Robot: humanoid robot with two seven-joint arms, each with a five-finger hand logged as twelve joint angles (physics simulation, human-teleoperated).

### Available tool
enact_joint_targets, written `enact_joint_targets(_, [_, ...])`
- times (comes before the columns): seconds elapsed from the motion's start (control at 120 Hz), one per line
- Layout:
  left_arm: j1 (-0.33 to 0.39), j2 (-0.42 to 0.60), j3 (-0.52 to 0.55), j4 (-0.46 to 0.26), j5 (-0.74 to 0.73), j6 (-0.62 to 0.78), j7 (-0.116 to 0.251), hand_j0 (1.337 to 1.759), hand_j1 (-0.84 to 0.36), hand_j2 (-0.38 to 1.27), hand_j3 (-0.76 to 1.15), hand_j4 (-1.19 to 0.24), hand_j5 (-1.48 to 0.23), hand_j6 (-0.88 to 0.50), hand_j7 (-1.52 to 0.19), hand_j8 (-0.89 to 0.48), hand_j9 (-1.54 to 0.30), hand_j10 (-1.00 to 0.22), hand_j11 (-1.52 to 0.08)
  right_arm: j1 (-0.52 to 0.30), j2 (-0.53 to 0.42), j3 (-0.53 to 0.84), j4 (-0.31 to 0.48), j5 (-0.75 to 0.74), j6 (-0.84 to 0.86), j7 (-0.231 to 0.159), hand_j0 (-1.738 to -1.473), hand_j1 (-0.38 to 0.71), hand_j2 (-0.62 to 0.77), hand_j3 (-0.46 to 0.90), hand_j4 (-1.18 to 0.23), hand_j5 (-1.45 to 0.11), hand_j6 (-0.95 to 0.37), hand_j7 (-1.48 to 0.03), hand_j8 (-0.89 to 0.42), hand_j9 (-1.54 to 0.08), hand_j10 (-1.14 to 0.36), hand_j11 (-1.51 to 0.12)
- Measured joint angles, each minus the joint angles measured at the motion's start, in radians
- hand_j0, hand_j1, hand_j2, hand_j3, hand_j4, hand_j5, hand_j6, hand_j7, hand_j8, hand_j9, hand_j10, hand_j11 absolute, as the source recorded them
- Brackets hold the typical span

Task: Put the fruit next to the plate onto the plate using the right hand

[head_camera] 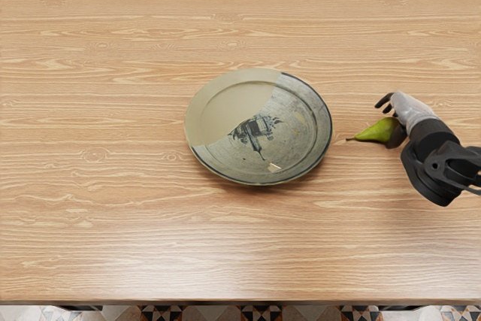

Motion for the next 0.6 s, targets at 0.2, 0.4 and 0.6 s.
enact_joint_targets(0.2, [0.0,0.0,0.0,0.0,0.0,0.0,0.0,1.658,0.35,0.0,0.0,0.0,0.0,0.0,0.0,0.0,0.0,0.0,0.0,-0.001,0.008,0.002,0.0,0.001,0.0,0.0,-1.657,0.18,-0.08,0.0,-0.45,-0.58,-0.45,-0.58,-0.44,-0.58,-0.45,-0.58])
enact_joint_targets(0.4, [0.0,0.0,0.0,0.0,0.0,0.0,0.0,1.658,0.35,0.0,0.0,0.0,0.0,0.0,0.0,0.0,0.0,0.0,0.0,-0.002,0.013,0.003,0.0,0.003,-0.002,0.0,-1.656,0.2,-0.03,0.0,-0.5,-0.63,-0.44,-0.64,-0.4,-0.64,-0.5,-0.64])
enact_joint_targets(0.6, [0.0,0.0,0.0,0.0,0.0,0.0,0.0,1.658,0.35,0.0,0.0,0.0,0.0,0.0,0.0,0.0,0.0,0.0,0.0,-0.023,0.012,0.044,0.0,0.003,0.0,0.0,-1.655,0.22,0.08,0.0,-0.57,-0.71,-0.45,-0.72,-0.4,-0.72,-0.56,-0.72])
